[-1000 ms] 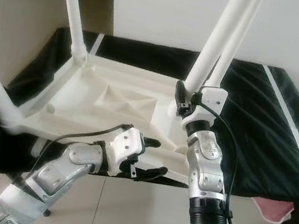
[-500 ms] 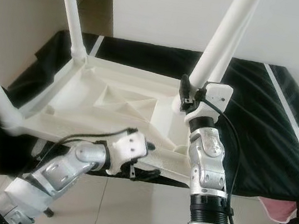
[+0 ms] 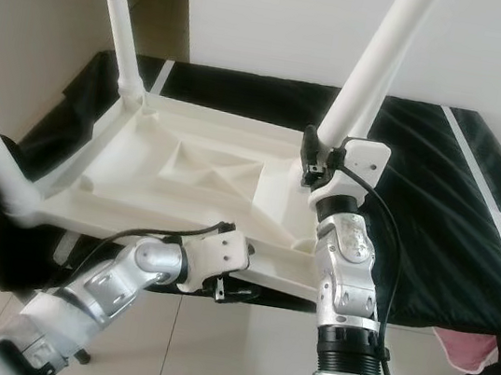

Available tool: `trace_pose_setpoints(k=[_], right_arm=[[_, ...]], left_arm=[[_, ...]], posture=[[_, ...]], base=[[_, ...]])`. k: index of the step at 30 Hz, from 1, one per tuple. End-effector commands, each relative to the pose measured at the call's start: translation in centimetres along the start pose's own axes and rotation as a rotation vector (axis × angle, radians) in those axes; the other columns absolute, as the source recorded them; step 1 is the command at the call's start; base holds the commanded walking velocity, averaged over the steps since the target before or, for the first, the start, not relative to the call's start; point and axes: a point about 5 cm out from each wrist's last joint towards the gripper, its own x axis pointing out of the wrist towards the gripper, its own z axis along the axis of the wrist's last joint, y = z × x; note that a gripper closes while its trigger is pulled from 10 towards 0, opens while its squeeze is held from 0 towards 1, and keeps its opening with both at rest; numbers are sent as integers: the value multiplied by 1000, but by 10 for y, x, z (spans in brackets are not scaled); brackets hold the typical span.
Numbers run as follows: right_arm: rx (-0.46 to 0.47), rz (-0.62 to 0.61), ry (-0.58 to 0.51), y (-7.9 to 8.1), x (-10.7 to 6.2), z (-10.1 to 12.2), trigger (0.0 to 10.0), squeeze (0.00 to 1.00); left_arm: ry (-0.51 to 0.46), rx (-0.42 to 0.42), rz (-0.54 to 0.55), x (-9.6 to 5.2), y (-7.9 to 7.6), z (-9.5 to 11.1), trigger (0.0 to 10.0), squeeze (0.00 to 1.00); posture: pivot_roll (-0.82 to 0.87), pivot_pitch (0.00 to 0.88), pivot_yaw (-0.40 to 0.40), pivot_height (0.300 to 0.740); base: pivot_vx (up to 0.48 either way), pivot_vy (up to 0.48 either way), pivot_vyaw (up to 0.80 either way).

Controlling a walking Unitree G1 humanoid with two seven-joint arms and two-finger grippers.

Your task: Building children table

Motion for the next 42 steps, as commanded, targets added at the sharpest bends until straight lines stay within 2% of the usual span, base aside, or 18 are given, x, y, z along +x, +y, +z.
trace_pose_setpoints(k=[1,7,8,9,16,19,20,21,22,23,27,34,40,41,42], right_arm=[[7,-1,-6,1,-1,1,10000,0],[6,-1,-4,1,-1,1,10000,0],[4,-11,-5,0,-1,1,10000,0],[2,-17,-6,-1,-1,1,10000,0],[-23,-46,2,-5,-6,1,10000,0],[-34,-66,6,-9,-10,1,10000,0],[-39,-79,9,-11,-12,1,10000,0],[-39,-79,9,-11,-12,1,10000,0],[-69,-109,7,-15,-17,2,10000,0],[-69,-109,7,-15,-17,2,10000,0],[-94,-179,1,-21,-24,4,10000,0],[-139,-246,2,-21,-40,5,10000,0],[-164,-280,6,-21,-50,6,10000,0],[-173,-302,13,-21,-60,8,10000,0],[-173,-302,13,-21,-60,8,10000,0]], left_arm=[[57,-19,294,-2,21,-7,10000,0],[78,-52,396,2,35,-4,10000,0],[101,-75,473,3,44,-3,10000,0],[105,-82,502,3,49,-2,10000,0],[45,-81,538,-1,59,7,10000,0],[-20,-53,510,-2,58,17,10000,0],[-65,-68,494,-3,57,23,10000,0],[-65,-68,494,-3,57,23,10000,0],[-144,-82,446,-4,52,35,10000,0],[-144,-82,446,-4,52,35,10000,0],[-271,-53,401,-3,37,54,10000,0],[-316,-37,363,-5,23,52,10000,0],[-293,-60,409,-9,23,48,10000,0],[-287,-58,441,-13,24,46,10000,0],[-287,-58,441,-13,24,46,10000,0]], posture=[[-13,16,-15,740],[-15,14,-14,740],[-25,3,-8,740],[-25,3,-8,740],[-34,0,-3,740],[-36,0,-3,740],[-34,0,-4,740],[-34,0,-4,740],[-35,0,-3,740],[-35,0,-3,740],[-38,0,-5,740],[-35,3,-9,740],[-37,6,-11,740],[-40,6,-11,740],[-40,6,-11,740]], base=[[0,0,0],[0,0,0],[0,0,0],[0,0,0],[0,0,0],[0,0,0],[0,0,0],[0,0,0],[0,0,0],[0,0,0],[0,0,0],[0,0,0],[0,0,0],[0,0,0],[0,0,0]])
